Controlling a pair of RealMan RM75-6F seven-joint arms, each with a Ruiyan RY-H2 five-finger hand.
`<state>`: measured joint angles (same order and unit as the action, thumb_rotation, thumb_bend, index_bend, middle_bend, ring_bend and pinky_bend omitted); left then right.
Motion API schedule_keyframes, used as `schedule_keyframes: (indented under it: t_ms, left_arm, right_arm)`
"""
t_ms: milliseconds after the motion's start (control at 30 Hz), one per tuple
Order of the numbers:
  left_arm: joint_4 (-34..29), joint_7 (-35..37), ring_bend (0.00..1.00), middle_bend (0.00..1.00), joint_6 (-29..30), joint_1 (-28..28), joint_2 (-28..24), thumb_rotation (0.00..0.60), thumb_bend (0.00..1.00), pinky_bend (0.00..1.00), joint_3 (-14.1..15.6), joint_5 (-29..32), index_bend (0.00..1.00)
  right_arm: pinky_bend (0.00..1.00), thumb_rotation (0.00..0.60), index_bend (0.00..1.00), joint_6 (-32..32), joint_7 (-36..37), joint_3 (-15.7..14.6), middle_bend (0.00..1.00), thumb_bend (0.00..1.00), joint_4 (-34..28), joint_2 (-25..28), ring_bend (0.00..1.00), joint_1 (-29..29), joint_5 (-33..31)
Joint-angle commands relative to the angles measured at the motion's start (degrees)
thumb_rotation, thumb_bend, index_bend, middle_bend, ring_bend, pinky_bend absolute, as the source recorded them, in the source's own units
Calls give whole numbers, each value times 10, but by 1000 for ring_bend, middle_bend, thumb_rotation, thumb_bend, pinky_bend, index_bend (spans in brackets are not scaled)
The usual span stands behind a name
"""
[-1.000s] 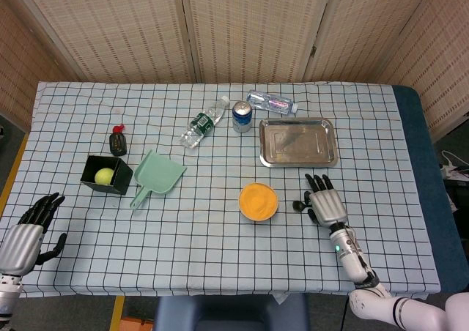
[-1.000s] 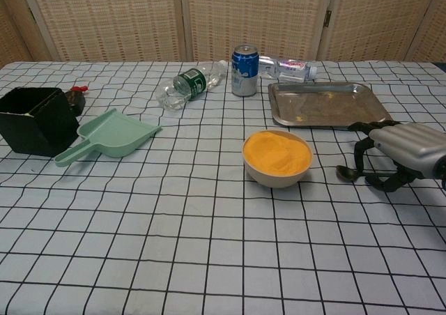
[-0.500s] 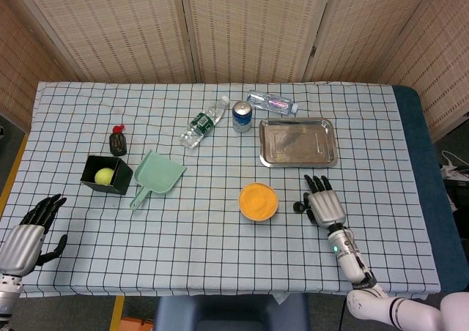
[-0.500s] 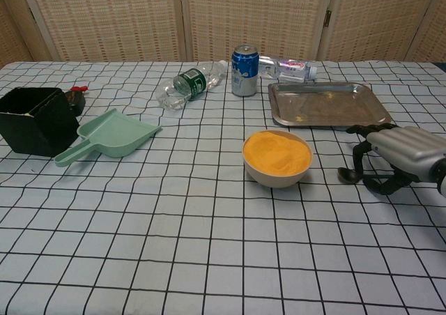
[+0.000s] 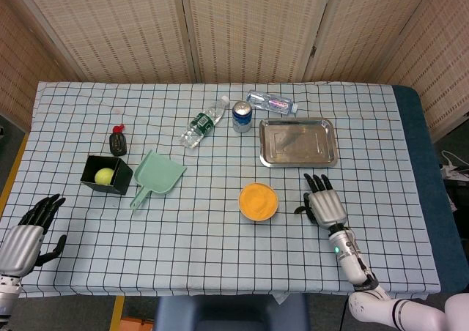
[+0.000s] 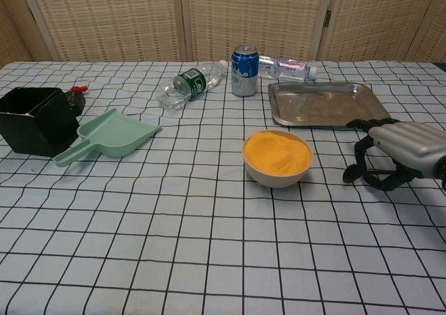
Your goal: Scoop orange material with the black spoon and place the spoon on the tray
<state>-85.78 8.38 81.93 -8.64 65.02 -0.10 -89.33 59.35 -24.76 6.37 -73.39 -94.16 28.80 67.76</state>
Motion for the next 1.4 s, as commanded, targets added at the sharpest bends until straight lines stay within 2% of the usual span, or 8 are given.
schedule_keyframes:
  t_ms: [33, 233, 433, 600, 833, 1067, 1400]
  left_arm:
    - [0, 1, 0, 0, 1, 0, 0, 600, 461, 168, 0, 0, 0]
    - [-1, 2, 0, 0, 3, 1, -2, 600, 460, 168, 1, -2, 0]
    - [-3, 2, 0, 0, 4, 1, -2, 600, 461, 168, 1, -3, 0]
    - [-3, 5, 0, 0, 4, 0, -3, 600, 461, 168, 1, -5, 0]
    - [-1, 13, 0, 0, 5, 0, -5, 600, 460, 168, -1, -2, 0]
    - [0, 26, 0, 0, 7, 0, -9, 600, 460, 168, 1, -6, 0]
    - [2, 34, 0, 0, 6, -1, -11, 600, 460, 169, 2, -9, 0]
  right_arm:
    - [0, 600, 602, 9, -1, 2, 0, 380, -16, 10, 0, -1, 5]
    - [0, 600, 602, 22, 0, 14, 0, 380, -70, 40, 0, 1, 9]
    - [0, 600, 602, 25, -19, 41, 0, 381, -122, 56, 0, 20, 1]
    - [0, 600, 601, 21, -60, 67, 0, 381, -136, 41, 0, 53, -16]
    - [0, 600, 601, 11, -130, 87, 0, 381, -123, -5, 0, 102, -57]
    - [0, 600, 600, 28, -201, 81, 0, 382, -96, -48, 0, 131, -85]
    - [0, 600, 568, 39, -248, 61, 0, 383, -101, -55, 0, 139, -111]
